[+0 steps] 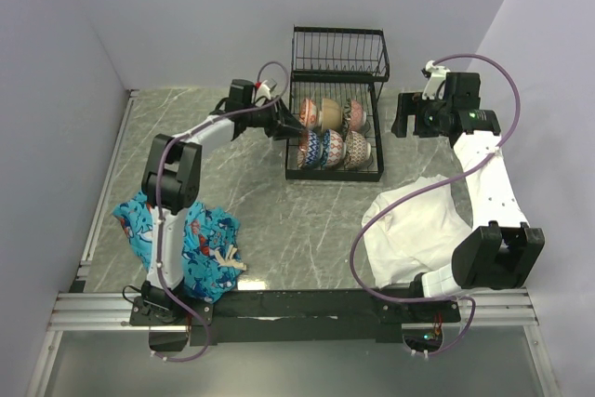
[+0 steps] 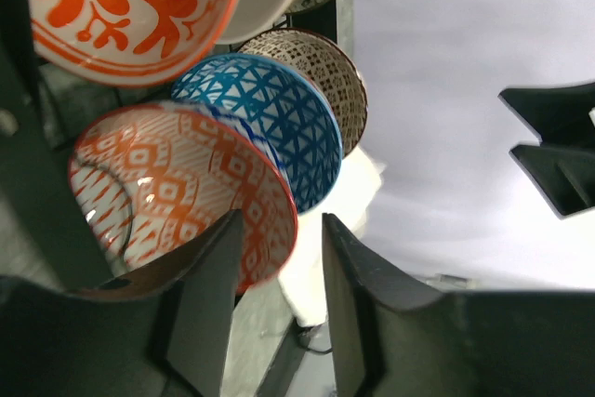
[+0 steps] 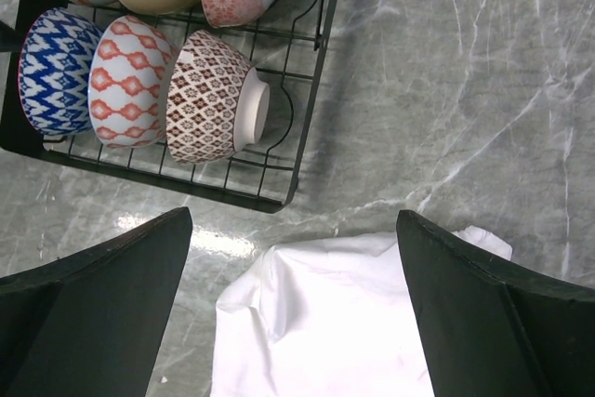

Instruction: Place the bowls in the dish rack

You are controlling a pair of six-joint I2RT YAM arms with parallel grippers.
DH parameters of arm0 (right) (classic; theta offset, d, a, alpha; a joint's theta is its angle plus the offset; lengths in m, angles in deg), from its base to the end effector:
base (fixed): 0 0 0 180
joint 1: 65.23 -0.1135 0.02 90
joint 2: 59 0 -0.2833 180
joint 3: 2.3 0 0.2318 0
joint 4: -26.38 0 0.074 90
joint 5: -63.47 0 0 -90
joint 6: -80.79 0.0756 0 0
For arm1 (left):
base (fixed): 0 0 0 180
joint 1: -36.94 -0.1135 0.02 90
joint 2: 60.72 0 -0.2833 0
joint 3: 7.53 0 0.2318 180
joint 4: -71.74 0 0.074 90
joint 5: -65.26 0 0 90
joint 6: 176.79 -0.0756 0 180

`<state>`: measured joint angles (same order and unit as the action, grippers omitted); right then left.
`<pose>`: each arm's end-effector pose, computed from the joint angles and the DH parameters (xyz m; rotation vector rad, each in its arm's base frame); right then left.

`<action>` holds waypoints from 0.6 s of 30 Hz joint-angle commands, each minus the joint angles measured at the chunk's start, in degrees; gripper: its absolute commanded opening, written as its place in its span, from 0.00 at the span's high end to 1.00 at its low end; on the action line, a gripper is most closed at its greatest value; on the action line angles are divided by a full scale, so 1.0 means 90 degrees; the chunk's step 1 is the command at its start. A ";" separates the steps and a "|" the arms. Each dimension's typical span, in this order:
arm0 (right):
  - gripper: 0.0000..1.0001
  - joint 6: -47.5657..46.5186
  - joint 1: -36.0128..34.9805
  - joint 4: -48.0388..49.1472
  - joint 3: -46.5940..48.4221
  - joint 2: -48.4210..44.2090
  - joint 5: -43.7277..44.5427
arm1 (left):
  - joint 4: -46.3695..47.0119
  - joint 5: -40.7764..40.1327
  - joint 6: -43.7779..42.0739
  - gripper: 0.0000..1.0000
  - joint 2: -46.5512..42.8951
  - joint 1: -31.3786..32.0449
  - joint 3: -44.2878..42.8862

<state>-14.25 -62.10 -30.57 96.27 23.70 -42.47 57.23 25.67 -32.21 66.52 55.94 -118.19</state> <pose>0.3182 0.0034 0.3615 -0.1817 2.2589 0.2425 0.4710 -0.2238 0.2098 -0.1197 2.3598 -1.6331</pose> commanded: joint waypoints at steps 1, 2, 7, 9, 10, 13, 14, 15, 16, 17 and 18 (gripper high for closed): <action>0.01 -0.0017 -0.0046 0.0160 0.0421 -0.0009 -0.0113 | -0.0814 0.0053 -0.1375 0.53 -0.1012 -0.0266 -0.0318; 0.01 -0.0007 -0.0036 0.0169 0.0460 0.0020 -0.0113 | -0.0952 0.0043 -0.1571 0.53 -0.1235 -0.0334 -0.0183; 0.00 -0.0055 -0.0046 0.0208 0.0773 0.0167 -0.0045 | -0.1782 0.0092 -0.2792 0.46 -0.1900 -0.0480 0.0228; 0.00 -0.0094 -0.0046 0.0238 0.0851 0.0196 0.0004 | -0.1919 0.0053 -0.3085 0.01 -0.2174 -0.0588 0.0403; 0.00 -0.0104 -0.0036 0.0257 0.0861 0.0235 0.0072 | -0.1939 -0.0063 -0.3174 0.03 -0.2291 -0.0627 0.0481; 0.00 -0.0056 -0.0046 0.0306 0.0929 0.0313 0.0160 | -0.2152 -0.0550 -0.3788 0.03 -0.2643 -0.0783 0.0736; 0.00 0.0003 -0.0036 0.0325 0.0958 0.0343 0.0160 | -0.2348 -0.0794 -0.4061 0.03 -0.2711 -0.0822 0.0678; 0.00 0.0071 -0.0046 0.0335 0.1036 0.0372 0.0180 | -0.2562 -0.1087 -0.4846 0.03 -0.2712 -0.0832 0.0600; 0.00 0.0265 -0.0036 0.0364 0.1046 0.0411 0.0228 | -0.2767 -0.2037 -0.5260 0.03 -0.2693 -0.0823 0.0522; 0.00 0.0431 -0.0075 0.0471 0.1066 0.0431 0.0615 | -0.3098 -0.2607 -0.5622 0.03 -0.2615 -0.0823 0.0318; 0.00 0.0713 -0.0085 0.0501 0.1114 0.0450 0.0832 | -0.3188 -0.3203 -0.6283 0.03 -0.2556 -0.0813 0.0200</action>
<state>-13.53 -62.14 -29.56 102.81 26.80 -41.29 36.36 16.25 -68.84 43.68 48.95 -113.03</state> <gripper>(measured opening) 0.994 0.968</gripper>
